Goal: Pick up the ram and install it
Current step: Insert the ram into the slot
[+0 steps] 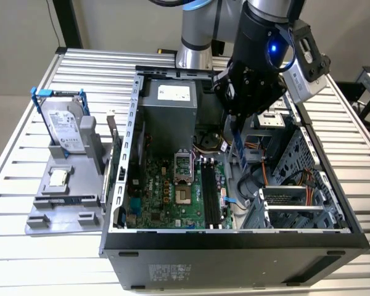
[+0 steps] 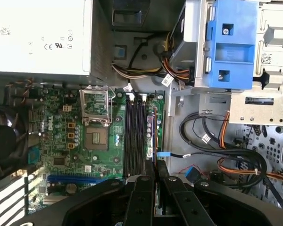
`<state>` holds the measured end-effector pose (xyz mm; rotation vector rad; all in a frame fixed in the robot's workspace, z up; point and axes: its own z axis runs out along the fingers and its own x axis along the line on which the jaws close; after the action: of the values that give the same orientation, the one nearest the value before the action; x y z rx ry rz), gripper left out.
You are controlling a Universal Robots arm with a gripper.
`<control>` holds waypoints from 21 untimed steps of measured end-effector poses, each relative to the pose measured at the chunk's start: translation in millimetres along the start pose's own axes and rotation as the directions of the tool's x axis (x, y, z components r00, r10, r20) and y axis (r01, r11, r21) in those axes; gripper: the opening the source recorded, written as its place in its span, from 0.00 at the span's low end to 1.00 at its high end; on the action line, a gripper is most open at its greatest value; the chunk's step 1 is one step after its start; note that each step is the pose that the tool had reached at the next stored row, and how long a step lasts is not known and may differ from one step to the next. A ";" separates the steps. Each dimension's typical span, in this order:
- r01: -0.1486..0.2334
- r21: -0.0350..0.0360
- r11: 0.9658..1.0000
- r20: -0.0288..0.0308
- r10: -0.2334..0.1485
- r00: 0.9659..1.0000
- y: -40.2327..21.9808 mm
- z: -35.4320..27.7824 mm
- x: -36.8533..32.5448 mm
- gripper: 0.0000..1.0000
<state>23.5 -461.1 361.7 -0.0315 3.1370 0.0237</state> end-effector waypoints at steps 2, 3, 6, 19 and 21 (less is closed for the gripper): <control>-0.003 0.000 1.000 0.000 0.003 1.000 0.0 1.1 0.0 0.00; -0.005 0.000 1.000 0.000 0.005 1.000 0.0 1.6 0.0 0.00; -0.010 0.000 1.000 0.000 0.010 1.000 -0.1 2.8 -0.1 0.00; -0.026 0.000 1.000 0.000 0.026 1.000 -0.4 14.0 -0.5 0.00; -0.029 0.000 1.000 0.000 0.029 1.000 -0.4 16.1 -0.6 0.00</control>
<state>24.1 -461.2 345.5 0.0147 3.1369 0.0236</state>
